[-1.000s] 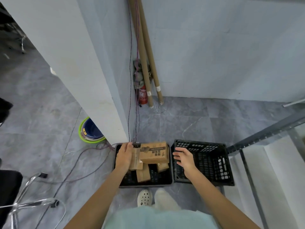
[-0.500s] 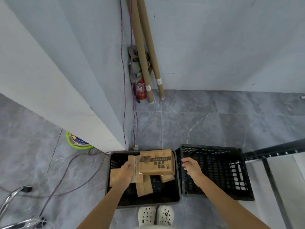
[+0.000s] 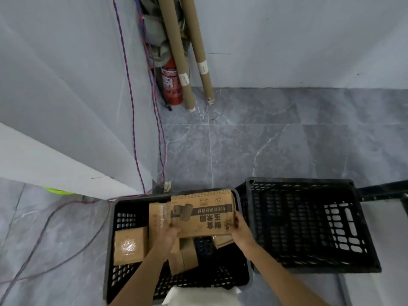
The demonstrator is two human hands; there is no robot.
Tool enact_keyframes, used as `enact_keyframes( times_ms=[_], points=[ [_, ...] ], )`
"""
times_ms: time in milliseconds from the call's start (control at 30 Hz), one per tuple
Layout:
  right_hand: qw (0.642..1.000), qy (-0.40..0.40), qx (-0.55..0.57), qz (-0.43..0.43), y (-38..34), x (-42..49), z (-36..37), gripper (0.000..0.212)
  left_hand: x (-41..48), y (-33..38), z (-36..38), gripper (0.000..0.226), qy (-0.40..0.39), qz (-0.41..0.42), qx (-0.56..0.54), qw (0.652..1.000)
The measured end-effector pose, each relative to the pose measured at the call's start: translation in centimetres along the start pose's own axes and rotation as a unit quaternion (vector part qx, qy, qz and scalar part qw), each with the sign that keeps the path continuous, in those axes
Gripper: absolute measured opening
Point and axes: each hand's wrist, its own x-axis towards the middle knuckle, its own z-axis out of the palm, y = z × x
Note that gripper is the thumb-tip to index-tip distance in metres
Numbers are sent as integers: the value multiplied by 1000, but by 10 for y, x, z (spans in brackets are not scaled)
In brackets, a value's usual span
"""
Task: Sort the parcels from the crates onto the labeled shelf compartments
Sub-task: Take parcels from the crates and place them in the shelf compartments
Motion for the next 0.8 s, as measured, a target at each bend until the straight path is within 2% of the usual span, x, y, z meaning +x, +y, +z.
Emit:
enact_keyframes(
  times_ms=[67,133,233,333,433,500,567,667,800],
  points=[
    [1000,10,23,9,2,-6,-7,37,6,-10,1,52,-12,-27,-23,999],
    [998,24,54,31,-3,-16,-20,26,-35,8,-1,34,-15,-37,-54,998],
    [995,20,85,44,-31,-57,-50,14,-103,31,-10,30,-31,-60,-106,992],
    [993,-11,103,54,-73,-115,-81,41,-173,63,-28,38,-66,-69,-139,986],
    [990,-33,127,52,-121,-183,-110,47,-243,106,-41,58,-42,-75,-148,985],
    [990,-47,129,21,-153,-229,-127,50,-284,140,-46,64,-10,-58,-140,988],
    [991,-64,119,-13,-186,-271,-144,50,-332,176,-50,59,-8,-45,-133,990],
    [991,-66,103,-58,-231,-318,-169,44,-396,223,-60,46,-48,2,-125,991],
    [984,-66,117,-120,-283,-366,-192,71,-452,272,-72,36,-93,107,-78,987]
  ],
)
